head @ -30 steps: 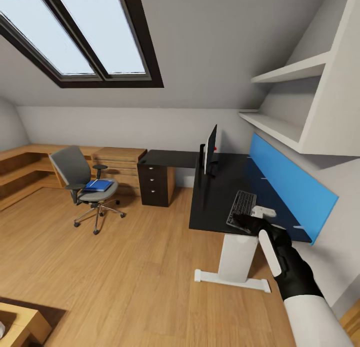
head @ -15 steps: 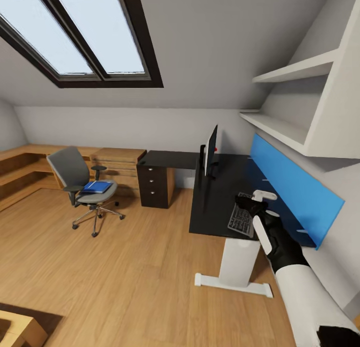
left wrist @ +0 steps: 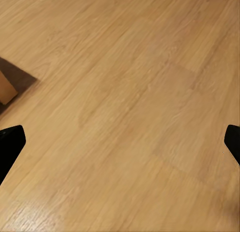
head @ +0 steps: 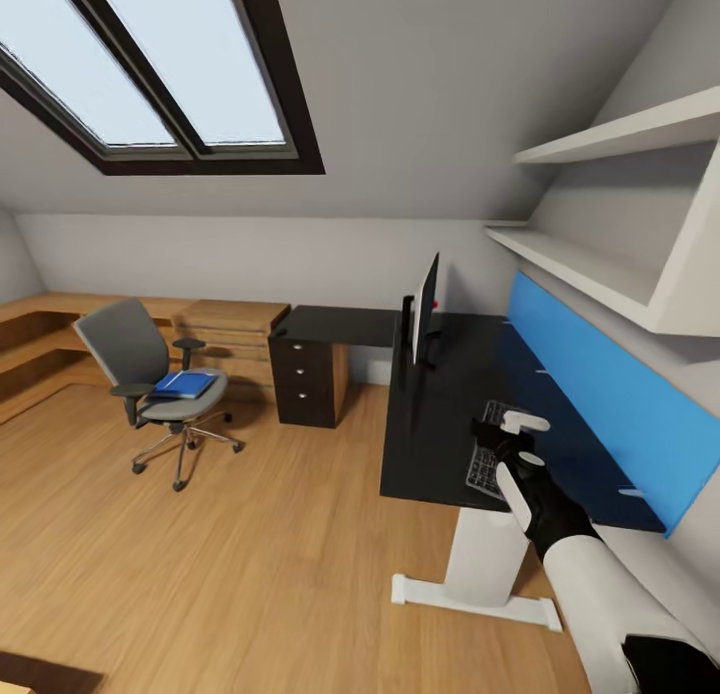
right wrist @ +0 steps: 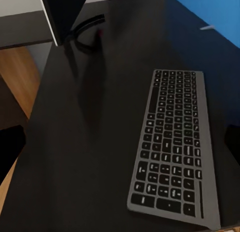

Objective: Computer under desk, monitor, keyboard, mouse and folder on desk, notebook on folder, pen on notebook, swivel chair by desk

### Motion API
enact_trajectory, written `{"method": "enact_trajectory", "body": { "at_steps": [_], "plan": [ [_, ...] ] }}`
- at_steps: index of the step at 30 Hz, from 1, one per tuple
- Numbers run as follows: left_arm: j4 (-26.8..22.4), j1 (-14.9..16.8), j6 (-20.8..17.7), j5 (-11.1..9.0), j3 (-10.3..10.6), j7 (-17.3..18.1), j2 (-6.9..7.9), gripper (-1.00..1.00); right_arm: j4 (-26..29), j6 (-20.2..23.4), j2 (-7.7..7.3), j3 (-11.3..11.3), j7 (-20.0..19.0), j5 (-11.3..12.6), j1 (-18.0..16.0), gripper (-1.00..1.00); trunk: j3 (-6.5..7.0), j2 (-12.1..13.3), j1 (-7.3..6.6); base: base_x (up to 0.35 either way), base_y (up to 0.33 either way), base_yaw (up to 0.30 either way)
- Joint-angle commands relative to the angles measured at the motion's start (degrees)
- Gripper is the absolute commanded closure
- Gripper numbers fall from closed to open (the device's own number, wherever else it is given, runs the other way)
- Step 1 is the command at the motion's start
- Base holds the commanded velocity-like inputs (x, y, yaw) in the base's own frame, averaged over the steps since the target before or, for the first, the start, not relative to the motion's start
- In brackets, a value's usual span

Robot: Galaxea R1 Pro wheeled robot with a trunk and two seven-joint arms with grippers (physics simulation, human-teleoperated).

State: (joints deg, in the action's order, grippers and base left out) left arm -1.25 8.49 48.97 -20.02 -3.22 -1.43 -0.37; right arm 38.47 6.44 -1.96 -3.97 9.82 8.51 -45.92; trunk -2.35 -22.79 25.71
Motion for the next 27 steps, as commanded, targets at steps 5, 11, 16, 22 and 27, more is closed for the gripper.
{"method": "enact_trajectory", "body": {
  "at_steps": [5, 11, 16, 22, 27],
  "plan": [
    [0.01, 0.04, 0.16, 0.33, -0.30, -0.15, -0.09, -1.00, -0.38, -0.24, -0.21, 0.00, 0.27, 0.54, -0.04, -1.00, -0.13, -0.12, 0.07, 0.333, 0.000, 0.000],
    [0.01, 0.04, 0.16, 0.33, -0.23, -0.15, -0.15, -1.00, -0.84, 0.41, -1.22, -0.21, 0.28, 0.58, -0.05, -1.00, -0.13, -0.12, 0.07, 0.320, 0.000, 0.000],
    [0.01, 0.04, 0.22, 0.38, -0.30, -0.15, -0.25, -1.00, -0.87, 5.23, -2.20, -0.63, 0.35, 0.75, -0.05, -1.00, -0.13, -0.12, 0.07, 0.139, 0.000, 0.000],
    [0.01, 0.04, 0.18, 0.41, -0.18, -0.15, -0.28, -1.00, -0.77, 11.32, -2.54, -3.35, 0.48, 0.81, -0.05, -1.00, -0.13, -0.12, 0.07, 0.089, -0.012, 0.000],
    [0.01, 0.04, 0.16, 0.41, -0.13, -0.15, -0.21, -1.00, -0.70, 12.69, -2.59, -4.49, 0.53, 0.81, -0.05, -1.00, -0.13, -0.12, 0.07, 0.216, -0.081, 0.000]
  ]
}}
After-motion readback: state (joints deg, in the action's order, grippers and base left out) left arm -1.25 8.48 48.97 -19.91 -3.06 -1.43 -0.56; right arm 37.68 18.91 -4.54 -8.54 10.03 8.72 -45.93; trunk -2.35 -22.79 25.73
